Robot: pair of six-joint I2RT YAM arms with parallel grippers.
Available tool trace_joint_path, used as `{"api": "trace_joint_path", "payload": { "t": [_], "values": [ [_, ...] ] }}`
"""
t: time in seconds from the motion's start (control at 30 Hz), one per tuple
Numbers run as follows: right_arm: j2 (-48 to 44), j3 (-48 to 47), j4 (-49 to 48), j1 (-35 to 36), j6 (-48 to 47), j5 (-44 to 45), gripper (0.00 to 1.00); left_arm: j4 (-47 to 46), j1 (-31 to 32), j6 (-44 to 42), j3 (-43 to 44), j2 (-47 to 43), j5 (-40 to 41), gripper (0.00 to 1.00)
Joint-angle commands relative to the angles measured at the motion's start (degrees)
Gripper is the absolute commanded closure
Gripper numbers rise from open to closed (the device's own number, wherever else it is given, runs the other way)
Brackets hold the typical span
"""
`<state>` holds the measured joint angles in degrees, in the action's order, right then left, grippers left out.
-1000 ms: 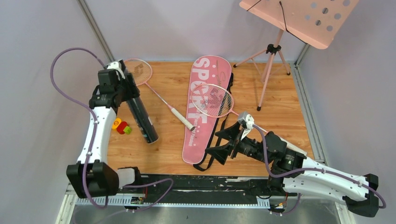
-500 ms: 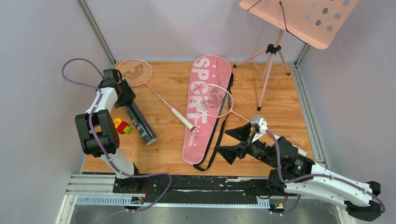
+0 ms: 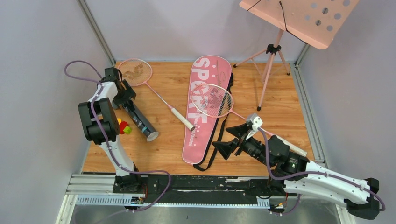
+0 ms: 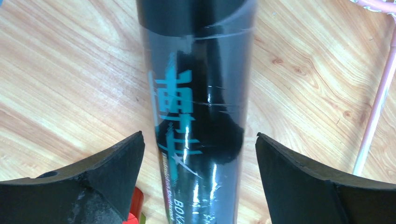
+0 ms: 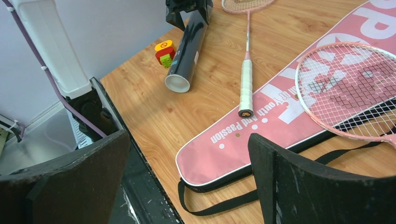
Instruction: Pack up the badminton gear
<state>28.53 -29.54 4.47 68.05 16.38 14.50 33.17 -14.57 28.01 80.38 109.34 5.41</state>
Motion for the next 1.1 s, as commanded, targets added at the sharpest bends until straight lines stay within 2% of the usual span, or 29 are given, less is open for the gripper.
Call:
{"api": "trace_joint_path", "payload": {
  "t": [0.0, 0.17, 0.33, 0.43, 0.6, 0.77, 0.87, 0.93, 1.07],
  "values": [
    [1.1, 0.1, -2.0, 0.3, 0.1, 1.6, 0.0, 2.3, -1.1, 1.9, 3.6, -2.2, 1.4, 0.02],
    [6.1, -0.8, -2.7, 0.3, 2.2, 2.6, 0.0, 1.4, -1.3, 2.8, 1.9, -8.5, -3.4, 0.0],
    [14.7, -4.3, -1.0, -0.4, -1.7, 5.0, 0.03, -2.3, 0.0, 0.0, -2.9, -18.3, -19.2, 0.0],
    [19.8, -8.2, 2.3, -2.7, -5.1, 9.3, 0.07, -4.8, 2.9, -3.0, -8.4, -23.6, -21.3, 0.0],
    [28.3, -14.3, 6.7, -17.5, -5.6, -3.6, 0.18, -1.7, 9.9, -8.5, -13.5, -31.3, -25.6, 0.0],
    [36.1, -19.1, 10.7, -29.7, -8.2, -15.2, 0.35, 0.7, 23.4, -12.3, -18.5, -42.3, -23.9, 0.0],
    [40.5, -21.4, 11.9, -35.8, -10.5, -19.2, 0.48, 3.2, 24.9, -14.2, -20.9, -47.2, -27.7, 0.0],
    [43.3, -22.0, 11.6, -40.4, -11.9, -20.8, 0.55, 5.0, 25.0, -15.4, -22.5, -51.1, -26.5, 0.0],
    [49.4, -24.0, 11.7, -47.9, -15.8, -28.3, 0.58, 6.0, 25.0, -18.0, -26.5, -58.3, -19.9, 0.0]
  ]
}}
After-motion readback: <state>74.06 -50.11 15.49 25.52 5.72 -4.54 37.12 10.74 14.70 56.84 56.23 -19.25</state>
